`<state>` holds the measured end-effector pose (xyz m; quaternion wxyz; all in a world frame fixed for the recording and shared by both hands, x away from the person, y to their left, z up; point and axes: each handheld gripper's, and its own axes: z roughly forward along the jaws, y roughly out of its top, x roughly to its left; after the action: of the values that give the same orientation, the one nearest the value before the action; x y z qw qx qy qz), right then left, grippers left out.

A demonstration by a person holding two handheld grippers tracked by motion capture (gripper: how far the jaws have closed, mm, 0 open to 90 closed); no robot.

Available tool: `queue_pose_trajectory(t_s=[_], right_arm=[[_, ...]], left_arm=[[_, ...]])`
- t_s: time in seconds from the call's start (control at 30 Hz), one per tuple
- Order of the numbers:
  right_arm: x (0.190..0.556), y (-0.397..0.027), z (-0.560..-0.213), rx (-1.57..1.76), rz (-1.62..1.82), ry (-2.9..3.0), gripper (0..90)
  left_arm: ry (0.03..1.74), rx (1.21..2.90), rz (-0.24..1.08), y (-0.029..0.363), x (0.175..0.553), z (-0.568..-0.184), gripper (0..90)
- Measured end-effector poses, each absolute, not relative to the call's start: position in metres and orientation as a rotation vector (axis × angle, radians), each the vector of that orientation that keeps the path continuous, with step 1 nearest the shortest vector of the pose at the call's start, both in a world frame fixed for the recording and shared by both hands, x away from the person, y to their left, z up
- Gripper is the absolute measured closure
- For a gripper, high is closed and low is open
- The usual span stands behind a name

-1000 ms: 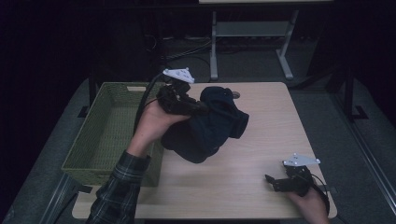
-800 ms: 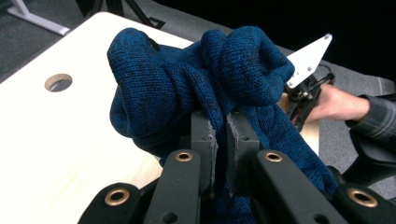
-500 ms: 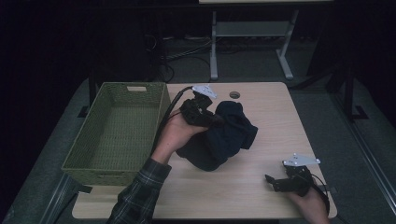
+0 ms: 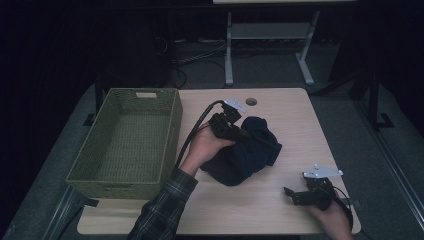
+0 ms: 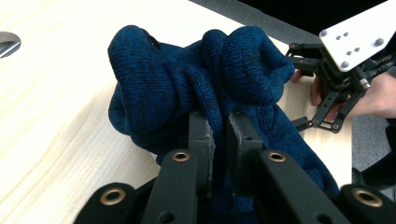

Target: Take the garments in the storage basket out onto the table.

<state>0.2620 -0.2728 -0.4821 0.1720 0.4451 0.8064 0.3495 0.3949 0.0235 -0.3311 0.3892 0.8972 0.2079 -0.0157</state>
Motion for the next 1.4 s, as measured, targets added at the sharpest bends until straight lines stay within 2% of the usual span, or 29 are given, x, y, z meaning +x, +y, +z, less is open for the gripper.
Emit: queue_pose_trajectory(t_s=[0.17,0.33,0.4,0.5,0.63,0.73,0.9,1.1,1.4], right_arm=[[0.262,-0.273,-0.482,1.260,0.992,2.287,9.2],[0.262,-0.273,-0.482,1.261,0.989,2.288,9.2],[0.262,-0.273,-0.482,1.261,0.989,2.288,9.2],[0.262,-0.273,-0.482,1.259,0.988,2.289,9.2],[0.262,-0.273,-0.482,1.261,0.988,2.290,9.2],[0.262,-0.273,-0.482,1.261,0.988,2.290,9.2],[0.262,-0.273,-0.482,1.259,0.988,2.289,9.2],[0.262,-0.273,-0.482,1.259,0.988,2.290,9.2],[0.262,-0.273,-0.482,1.260,0.989,2.288,9.2]], left_arm=[[0.537,2.277,-0.033,0.023,0.398,-0.332,75.7],[0.560,2.278,0.005,0.024,0.398,-0.332,54.5],[0.564,2.262,0.022,0.026,0.398,-0.330,50.0],[0.566,2.252,0.033,0.030,0.396,-0.325,46.5],[0.561,2.248,0.054,0.039,0.390,-0.319,46.5],[0.569,2.250,0.073,0.048,0.384,-0.316,50.9],[0.586,2.244,0.111,0.065,0.371,-0.313,66.5],[0.602,2.256,0.115,0.080,0.353,-0.320,89.8],[0.621,2.279,0.112,0.090,0.330,-0.346,89.9]])
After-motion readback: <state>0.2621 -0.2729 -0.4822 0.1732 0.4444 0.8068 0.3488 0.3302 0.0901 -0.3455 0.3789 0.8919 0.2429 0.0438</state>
